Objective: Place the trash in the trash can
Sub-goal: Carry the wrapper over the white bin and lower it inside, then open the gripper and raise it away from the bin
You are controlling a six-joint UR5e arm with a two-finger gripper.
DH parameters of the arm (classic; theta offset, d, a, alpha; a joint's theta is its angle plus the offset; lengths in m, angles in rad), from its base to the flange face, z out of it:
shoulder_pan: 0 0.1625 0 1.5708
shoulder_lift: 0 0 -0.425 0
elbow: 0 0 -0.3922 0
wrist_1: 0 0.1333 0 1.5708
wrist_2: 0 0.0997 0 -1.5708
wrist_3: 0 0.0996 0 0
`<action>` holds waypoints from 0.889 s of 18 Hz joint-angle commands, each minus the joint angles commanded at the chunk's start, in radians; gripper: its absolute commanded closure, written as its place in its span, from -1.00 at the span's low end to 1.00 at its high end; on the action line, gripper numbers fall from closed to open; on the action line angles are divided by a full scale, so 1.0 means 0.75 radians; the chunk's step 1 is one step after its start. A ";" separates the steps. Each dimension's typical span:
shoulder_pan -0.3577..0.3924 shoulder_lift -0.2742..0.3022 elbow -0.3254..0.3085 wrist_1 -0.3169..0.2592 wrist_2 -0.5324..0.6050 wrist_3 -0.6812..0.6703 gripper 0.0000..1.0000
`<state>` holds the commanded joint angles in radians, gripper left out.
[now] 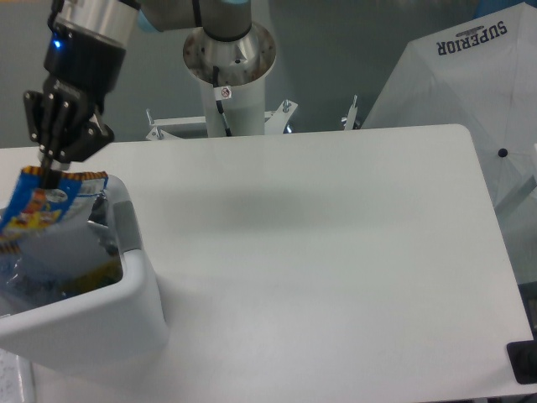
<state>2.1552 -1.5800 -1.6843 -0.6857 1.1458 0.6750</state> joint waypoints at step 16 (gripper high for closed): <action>-0.065 -0.157 0.022 -0.004 0.076 -0.086 0.75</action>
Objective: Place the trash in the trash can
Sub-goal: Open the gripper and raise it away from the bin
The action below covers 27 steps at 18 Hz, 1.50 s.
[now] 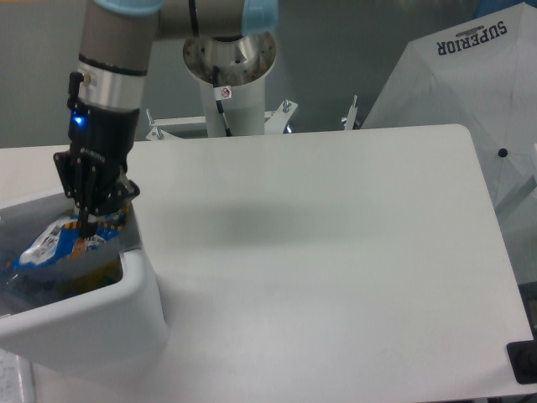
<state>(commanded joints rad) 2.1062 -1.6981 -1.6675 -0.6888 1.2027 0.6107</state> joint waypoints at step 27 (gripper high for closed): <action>0.564 -0.065 0.376 0.027 -0.141 -0.285 -1.00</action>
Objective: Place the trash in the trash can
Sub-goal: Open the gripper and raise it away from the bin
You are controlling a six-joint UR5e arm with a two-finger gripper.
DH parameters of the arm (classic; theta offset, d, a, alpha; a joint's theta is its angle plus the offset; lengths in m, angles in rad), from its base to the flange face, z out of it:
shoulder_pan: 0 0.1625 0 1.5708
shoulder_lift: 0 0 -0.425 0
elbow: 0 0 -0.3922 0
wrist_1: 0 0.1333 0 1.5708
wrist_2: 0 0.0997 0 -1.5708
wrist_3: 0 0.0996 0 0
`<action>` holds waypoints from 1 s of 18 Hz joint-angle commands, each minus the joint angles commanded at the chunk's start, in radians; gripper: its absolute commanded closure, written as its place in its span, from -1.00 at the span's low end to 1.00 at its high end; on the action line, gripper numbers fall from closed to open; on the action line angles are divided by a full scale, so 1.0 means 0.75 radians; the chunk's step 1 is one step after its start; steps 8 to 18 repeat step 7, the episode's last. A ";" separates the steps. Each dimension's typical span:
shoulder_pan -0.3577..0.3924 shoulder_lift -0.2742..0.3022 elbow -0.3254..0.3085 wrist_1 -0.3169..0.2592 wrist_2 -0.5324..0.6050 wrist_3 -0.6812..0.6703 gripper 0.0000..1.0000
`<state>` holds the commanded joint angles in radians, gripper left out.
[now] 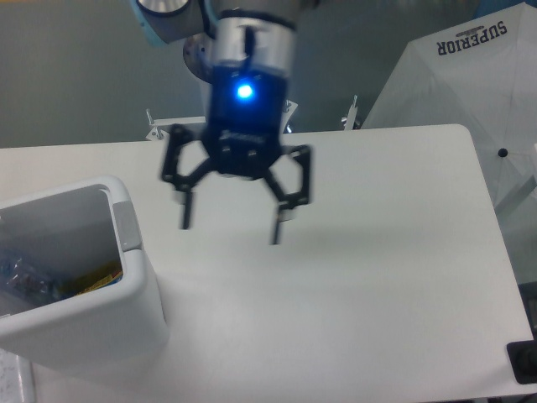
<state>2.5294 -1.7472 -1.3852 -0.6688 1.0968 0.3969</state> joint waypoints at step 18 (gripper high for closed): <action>0.033 0.004 -0.016 -0.002 0.002 0.107 -1.00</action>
